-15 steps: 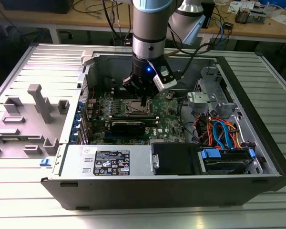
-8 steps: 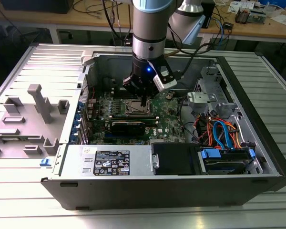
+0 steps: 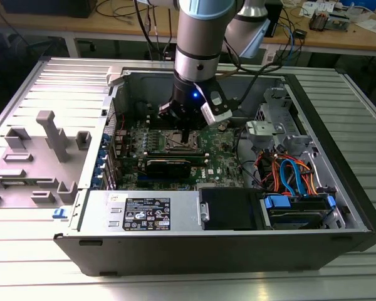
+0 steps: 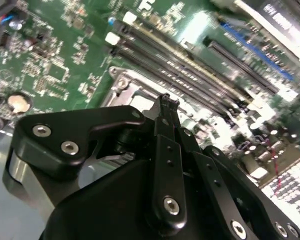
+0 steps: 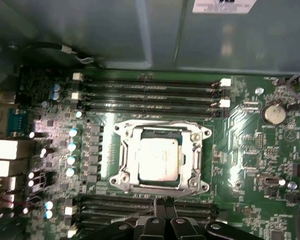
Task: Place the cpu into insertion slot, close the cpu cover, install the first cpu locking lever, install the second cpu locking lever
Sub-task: 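Install the second cpu locking lever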
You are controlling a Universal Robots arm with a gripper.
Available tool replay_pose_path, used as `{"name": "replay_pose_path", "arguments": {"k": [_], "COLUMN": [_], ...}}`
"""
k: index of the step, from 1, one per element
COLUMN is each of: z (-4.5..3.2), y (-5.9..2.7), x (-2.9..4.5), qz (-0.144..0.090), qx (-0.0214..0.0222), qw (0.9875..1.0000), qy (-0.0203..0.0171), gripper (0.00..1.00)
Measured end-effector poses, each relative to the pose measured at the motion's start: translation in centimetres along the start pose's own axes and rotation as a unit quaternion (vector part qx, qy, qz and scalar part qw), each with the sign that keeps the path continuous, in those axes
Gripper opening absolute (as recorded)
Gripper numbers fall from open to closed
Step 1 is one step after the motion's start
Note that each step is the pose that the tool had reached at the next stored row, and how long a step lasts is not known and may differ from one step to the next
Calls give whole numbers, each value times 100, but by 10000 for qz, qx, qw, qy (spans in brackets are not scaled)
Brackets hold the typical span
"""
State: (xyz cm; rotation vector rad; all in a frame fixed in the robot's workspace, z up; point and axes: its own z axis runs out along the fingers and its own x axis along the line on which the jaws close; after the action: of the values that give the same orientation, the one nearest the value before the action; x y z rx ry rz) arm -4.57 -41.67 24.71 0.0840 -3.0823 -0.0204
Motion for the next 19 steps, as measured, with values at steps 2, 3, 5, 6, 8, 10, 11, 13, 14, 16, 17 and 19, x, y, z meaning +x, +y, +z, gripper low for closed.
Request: {"name": "replay_pose_path", "arguments": {"k": [2, 3, 5, 6, 8, 10, 11, 13, 14, 16, 17, 19], "z": [-1, -2, -1, -1, 0, 0, 0, 3, 4, 7, 9, 13], "y": [-80, -88, -94, -94, -97, -100, -101, -104, -107, -110, -111, -117], "x": [4, 5, 11, 14, 27, 32, 38, 51, 60, 73, 80, 94], "qz": [1, 1, -2, -3, -7, -11, -12, -12, -12, -13, -13, -13], "qx": [-4, -11, -75, -92, -164, -220, -245, -254, -257, -261, -261, -264], "qw": [10000, 10000, 9998, 9997, 9995, 9993, 9991, 9990, 9990, 9989, 9989, 9989], "qy": [65, 96, 195, 218, 274, 316, 342, 362, 372, 382, 387, 396], "gripper": [11, 11, 11, 11, 11, 11, 11, 11, 11, 11, 11, 11]}}
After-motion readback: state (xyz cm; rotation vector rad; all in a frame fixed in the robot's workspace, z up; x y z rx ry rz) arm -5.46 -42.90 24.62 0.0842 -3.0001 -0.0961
